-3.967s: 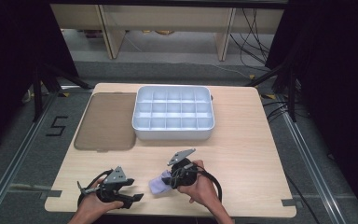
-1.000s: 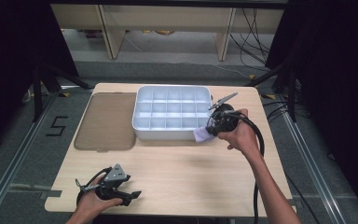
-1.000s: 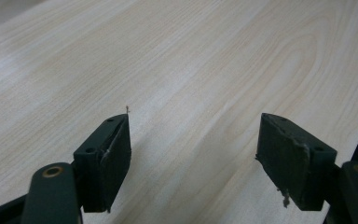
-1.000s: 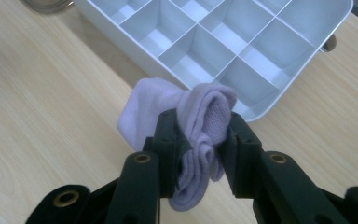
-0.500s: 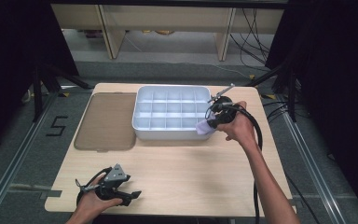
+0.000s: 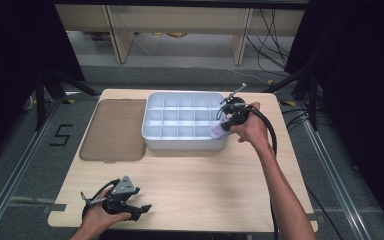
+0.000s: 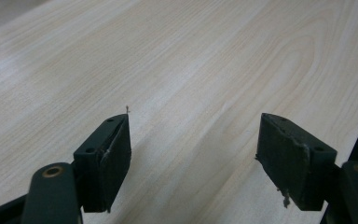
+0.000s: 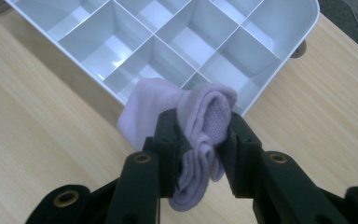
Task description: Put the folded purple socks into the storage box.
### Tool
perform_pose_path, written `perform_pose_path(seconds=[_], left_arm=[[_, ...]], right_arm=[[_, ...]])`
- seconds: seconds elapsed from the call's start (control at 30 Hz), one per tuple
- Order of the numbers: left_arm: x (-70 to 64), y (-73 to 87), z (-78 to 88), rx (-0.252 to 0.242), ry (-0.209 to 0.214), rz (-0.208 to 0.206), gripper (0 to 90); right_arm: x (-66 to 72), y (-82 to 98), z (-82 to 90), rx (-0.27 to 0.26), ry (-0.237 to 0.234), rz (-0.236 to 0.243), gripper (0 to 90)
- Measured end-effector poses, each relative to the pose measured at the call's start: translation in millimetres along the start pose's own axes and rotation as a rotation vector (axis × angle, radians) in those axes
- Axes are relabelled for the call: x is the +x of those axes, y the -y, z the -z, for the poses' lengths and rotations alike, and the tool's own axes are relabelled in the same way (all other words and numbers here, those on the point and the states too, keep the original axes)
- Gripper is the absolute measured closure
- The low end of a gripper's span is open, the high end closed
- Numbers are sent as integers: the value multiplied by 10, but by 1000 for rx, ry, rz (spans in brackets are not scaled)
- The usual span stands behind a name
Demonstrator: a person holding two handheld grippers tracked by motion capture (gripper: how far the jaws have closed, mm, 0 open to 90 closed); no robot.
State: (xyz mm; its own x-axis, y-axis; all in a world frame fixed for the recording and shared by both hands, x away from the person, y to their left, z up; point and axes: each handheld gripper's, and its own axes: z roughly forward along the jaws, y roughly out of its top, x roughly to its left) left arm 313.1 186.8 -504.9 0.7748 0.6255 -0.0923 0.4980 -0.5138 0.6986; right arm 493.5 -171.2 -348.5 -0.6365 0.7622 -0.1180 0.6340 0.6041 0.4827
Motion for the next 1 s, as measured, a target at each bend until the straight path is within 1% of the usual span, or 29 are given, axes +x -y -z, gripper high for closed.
perform_pose_path(seconds=[0.1, 0.2, 0.27, 0.33, 0.4, 0.43, 0.47, 0.5, 0.53, 0.57, 0.6, 0.67, 0.7, 0.73, 0.77, 0.83, 0.87, 0.9, 0.93, 1.0], left_arm=[[6, -3, 1, -1, -3, -12, 258], [3, -3, -1, 1, -1, -13, 258], [4, -4, -2, 0, -1, -13, 258], [5, -2, 1, 6, 6, -8, 258], [0, 3, -5, 0, 7, 15, 258], [0, 3, -5, 0, 7, 15, 258], [5, 0, -1, 1, 6, 5, 258], [3, 2, -5, 0, 3, 12, 258], [2, 3, -4, 2, 7, 10, 258], [2, 3, -4, 2, 7, 10, 258], [0, 0, -2, 0, 6, -2, 258], [-1, 1, -4, 3, 6, -3, 258], [-1, 1, -4, 3, 6, -3, 258], [-1, 0, -7, 6, 9, -11, 258], [-4, 1, -8, 7, 3, -8, 258], [-4, 0, -7, 7, 2, -9, 258], [-9, 2, -6, 5, 10, 5, 258], [-8, 2, -6, 2, 8, 3, 258], [-4, 0, -5, 4, 7, -7, 258], [-4, 0, -8, 6, 1, -6, 258]], right_arm=[[-19, -40, -36, 13, 4, -8, 697], [-40, -76, -87, 20, 12, -2, 697], [-50, -99, -123, 28, 11, -8, 697], [-64, -125, -160, 39, 13, -10, 697], [-76, -150, -203, 54, 19, -8, 697], [-76, -150, -203, 54, 19, -8, 697], [-80, -162, -228, 61, 23, -10, 697], [-91, -175, -256, 67, 28, -3, 697], [-103, -194, -310, 85, 38, -3, 697], [-103, -194, -310, 85, 38, -3, 697], [-115, -204, -367, 101, 49, 8, 697], [-123, -210, -421, 104, 50, 13, 697], [-123, -210, -421, 104, 50, 13, 697], [-121, -219, -481, 120, 67, 13, 697], [-125, -222, -510, 134, 78, 31, 696], [-118, -226, -539, 144, 85, 30, 696], [-103, -231, -608, 161, 99, 46, 696], [-95, -235, -626, 171, 113, 55, 696], [-87, -241, -645, 178, 121, 65, 696], [-71, -251, -679, 185, 130, 69, 695]])
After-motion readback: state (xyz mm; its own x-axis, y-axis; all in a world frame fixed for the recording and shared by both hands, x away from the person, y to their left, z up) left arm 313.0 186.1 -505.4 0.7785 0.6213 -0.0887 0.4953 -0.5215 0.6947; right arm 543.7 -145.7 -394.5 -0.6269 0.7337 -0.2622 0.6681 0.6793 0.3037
